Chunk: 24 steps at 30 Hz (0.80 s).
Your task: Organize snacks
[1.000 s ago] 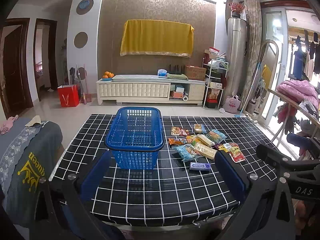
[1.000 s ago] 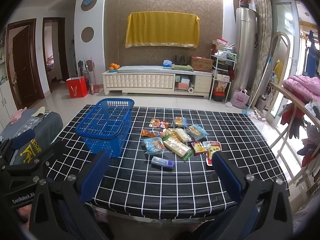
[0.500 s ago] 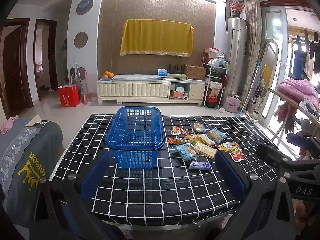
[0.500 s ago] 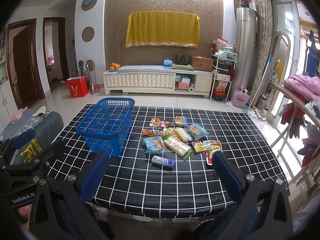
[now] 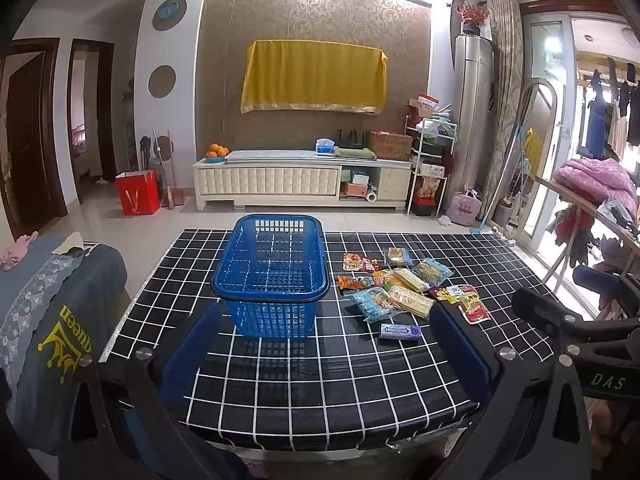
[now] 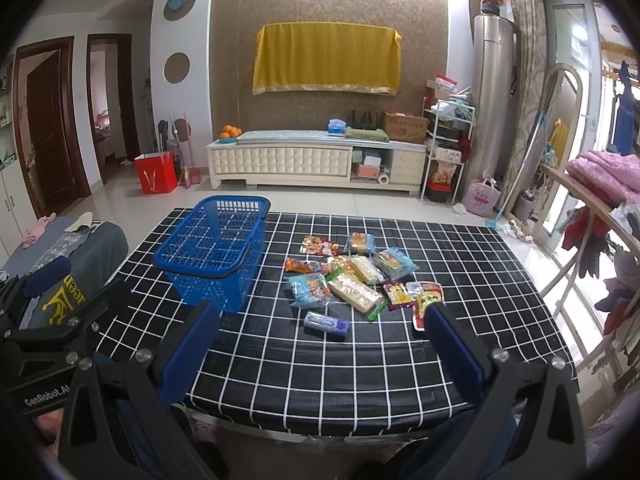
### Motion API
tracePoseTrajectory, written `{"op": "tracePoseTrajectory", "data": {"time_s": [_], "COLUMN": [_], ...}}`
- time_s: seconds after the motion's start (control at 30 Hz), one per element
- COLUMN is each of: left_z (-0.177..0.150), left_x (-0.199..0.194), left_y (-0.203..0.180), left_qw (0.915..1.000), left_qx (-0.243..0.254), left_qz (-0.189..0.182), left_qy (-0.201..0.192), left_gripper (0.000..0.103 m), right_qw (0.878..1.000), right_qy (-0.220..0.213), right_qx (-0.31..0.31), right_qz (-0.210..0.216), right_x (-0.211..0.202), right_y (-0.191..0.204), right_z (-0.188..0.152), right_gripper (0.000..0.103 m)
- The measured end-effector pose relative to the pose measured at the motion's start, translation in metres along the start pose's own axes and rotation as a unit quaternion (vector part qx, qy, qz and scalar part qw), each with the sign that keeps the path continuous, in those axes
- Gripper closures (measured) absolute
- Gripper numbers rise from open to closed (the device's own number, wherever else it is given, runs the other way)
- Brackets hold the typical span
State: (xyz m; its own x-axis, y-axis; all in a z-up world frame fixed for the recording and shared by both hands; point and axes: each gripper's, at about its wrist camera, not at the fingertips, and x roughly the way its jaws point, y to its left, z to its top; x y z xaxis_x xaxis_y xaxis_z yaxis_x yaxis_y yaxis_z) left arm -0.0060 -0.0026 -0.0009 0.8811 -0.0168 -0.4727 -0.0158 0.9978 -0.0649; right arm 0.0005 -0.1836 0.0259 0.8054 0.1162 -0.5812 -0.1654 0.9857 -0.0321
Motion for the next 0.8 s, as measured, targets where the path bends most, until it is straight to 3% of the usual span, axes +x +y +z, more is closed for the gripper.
{"op": "tracePoseTrajectory", "data": {"time_s": [0.23, 0.47, 0.63, 0.8], "left_z": [0.013, 0.037, 0.06, 0.073], "left_x": [0.006, 0.033, 0.07, 0.12], "left_y": [-0.002, -0.016, -0.03, -0.053], "left_qw": [1.0, 0.9998, 0.9994, 0.9971], "left_qx": [0.001, 0.015, 0.017, 0.032], "left_qz": [-0.001, 0.003, -0.012, -0.033], "left_qy": [0.003, 0.011, 0.027, 0.06], "left_gripper": [0.0, 0.0, 0.0, 0.0], "right_qw": [1.0, 1.0, 1.0, 0.999], "right_qy": [0.002, -0.005, 0.007, 0.051], "right_qx": [0.003, -0.001, 0.022, 0.015], "right_qz": [0.004, -0.02, 0.015, -0.004], "right_x": [0.009, 0.033, 0.059, 0.103], "right_y": [-0.007, -0.023, -0.055, -0.089], "right_z": [0.016, 0.042, 0.059, 0.067], "right_gripper": [0.0, 0.0, 0.0, 0.0]}}
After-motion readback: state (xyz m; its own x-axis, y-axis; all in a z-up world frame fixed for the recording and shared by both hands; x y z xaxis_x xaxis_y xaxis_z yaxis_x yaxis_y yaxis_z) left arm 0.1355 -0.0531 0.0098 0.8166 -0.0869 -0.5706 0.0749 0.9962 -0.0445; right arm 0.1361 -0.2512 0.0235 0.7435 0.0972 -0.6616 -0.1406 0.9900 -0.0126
